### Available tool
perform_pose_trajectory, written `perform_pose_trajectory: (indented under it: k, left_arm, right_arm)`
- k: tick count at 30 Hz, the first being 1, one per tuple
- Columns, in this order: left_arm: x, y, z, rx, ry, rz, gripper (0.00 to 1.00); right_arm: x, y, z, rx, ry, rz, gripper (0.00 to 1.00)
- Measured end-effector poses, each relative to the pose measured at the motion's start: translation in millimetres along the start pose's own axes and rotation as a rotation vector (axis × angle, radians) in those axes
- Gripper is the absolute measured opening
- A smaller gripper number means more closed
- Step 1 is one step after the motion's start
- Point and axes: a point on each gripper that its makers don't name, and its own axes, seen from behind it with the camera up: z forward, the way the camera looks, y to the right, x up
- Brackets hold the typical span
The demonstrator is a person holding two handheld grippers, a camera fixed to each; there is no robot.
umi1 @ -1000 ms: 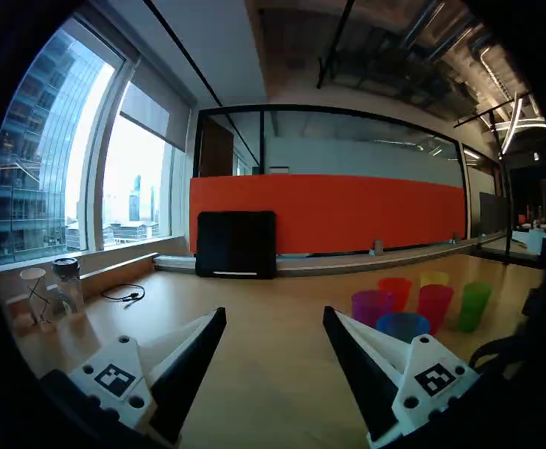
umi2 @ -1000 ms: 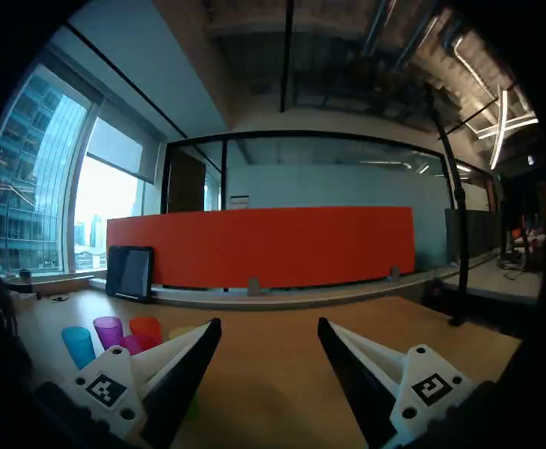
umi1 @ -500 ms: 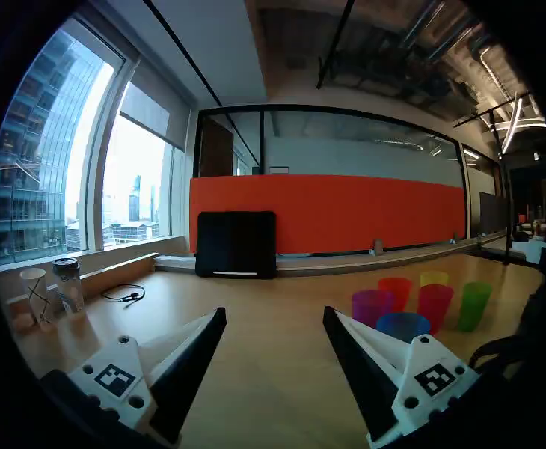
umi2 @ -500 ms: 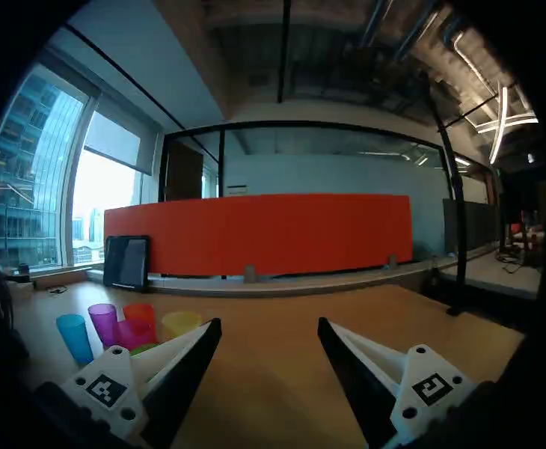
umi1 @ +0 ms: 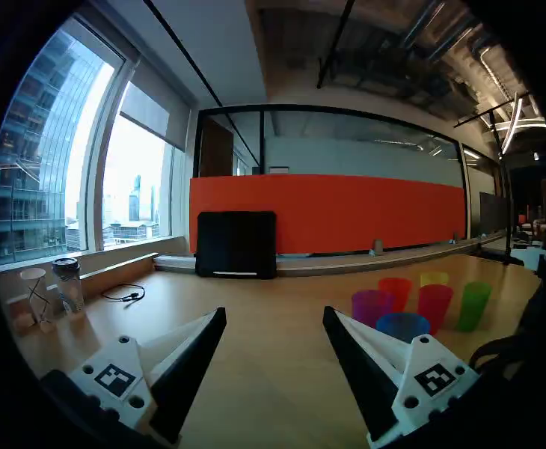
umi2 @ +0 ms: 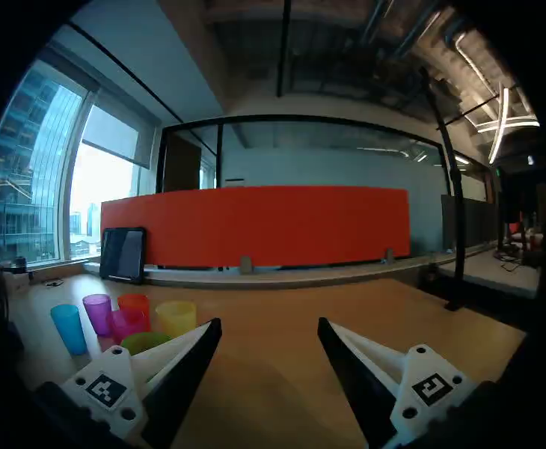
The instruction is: Pour water
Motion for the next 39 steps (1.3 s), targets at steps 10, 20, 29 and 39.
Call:
perform_pose_trajectory:
  k: [10,20,29,39]
  left_arm:
    - [-0.1,-0.3,0.2,0.0,0.0,0.0,0.96]
    - [-0.2,-0.5,-0.3,0.0,0.0,0.0,0.96]
    - [-0.2,-0.6,-0.6,0.0,0.0,0.0,0.96]
    - [-0.3,-1.4,-0.4,0.0,0.0,0.0,0.96]
  right_arm:
    - [0.9,0.2,-0.4,-0.001,0.001,-0.013,1.0]
    - [0.5,1.5,-0.9,-0.005,0.001,-0.023,1.0]
    - [0.7,0.9,0.0,-0.005,-0.001,-0.024,1.0]
    - [-0.6,0.9,0.2,-0.005,-0.002,-0.023,1.0]
